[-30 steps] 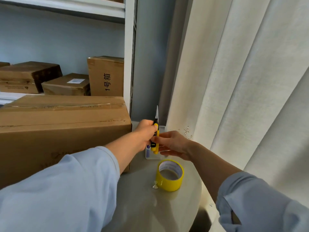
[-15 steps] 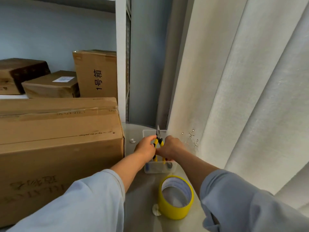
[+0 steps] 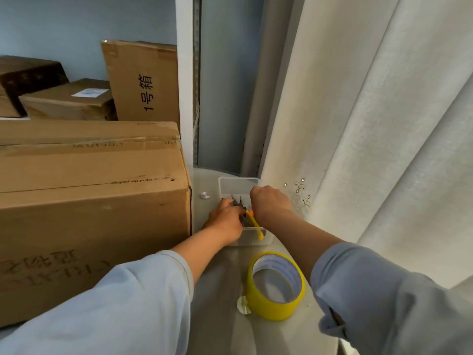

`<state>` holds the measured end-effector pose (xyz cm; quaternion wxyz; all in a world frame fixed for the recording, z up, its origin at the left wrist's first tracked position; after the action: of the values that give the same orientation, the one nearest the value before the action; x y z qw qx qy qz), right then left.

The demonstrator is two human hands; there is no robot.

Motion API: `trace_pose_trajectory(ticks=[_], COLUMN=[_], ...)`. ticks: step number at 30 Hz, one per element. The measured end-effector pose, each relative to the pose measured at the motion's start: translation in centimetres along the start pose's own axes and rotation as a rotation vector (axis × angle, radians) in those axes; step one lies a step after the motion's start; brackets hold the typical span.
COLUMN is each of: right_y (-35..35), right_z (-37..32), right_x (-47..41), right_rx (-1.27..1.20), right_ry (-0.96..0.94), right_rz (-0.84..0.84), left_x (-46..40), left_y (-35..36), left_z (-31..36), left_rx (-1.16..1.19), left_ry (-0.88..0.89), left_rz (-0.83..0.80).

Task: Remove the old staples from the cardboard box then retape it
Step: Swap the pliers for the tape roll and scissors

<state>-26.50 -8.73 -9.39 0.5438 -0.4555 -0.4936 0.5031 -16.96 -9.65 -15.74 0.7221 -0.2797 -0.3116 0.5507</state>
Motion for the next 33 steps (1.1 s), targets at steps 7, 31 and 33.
trace_pose_trajectory(ticks=[7, 31, 33], right_y=[0.5, 0.6, 0.1], right_z=[-0.8, -0.8, -0.8], right_x=[-0.6, -1.5, -1.5], right_rx=[0.095, 0.128, 0.085], right_ry=[-0.032, -0.106, -0.090], right_rz=[-0.099, -0.229, -0.123], left_x=[-0.2, 1.2, 1.2], left_y=[0.1, -1.4, -1.4], left_z=[0.0, 3.8, 3.9], left_rx=[0.038, -0.581, -0.550], left_ry=[-0.085, -0.024, -0.013], left_rz=[-0.040, -0.332, -0.314])
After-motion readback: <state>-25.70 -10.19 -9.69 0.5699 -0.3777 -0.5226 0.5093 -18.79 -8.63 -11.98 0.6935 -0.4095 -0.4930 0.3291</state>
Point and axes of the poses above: each hand's wrist, its own x-axis away from the middle knuckle, its own y-axis out of the palm, z = x × y, the point moved 3 cm from there along -x, towards the middle knuckle, and after that the axes turned 2 degrees about -z, right-handed, at the moved point
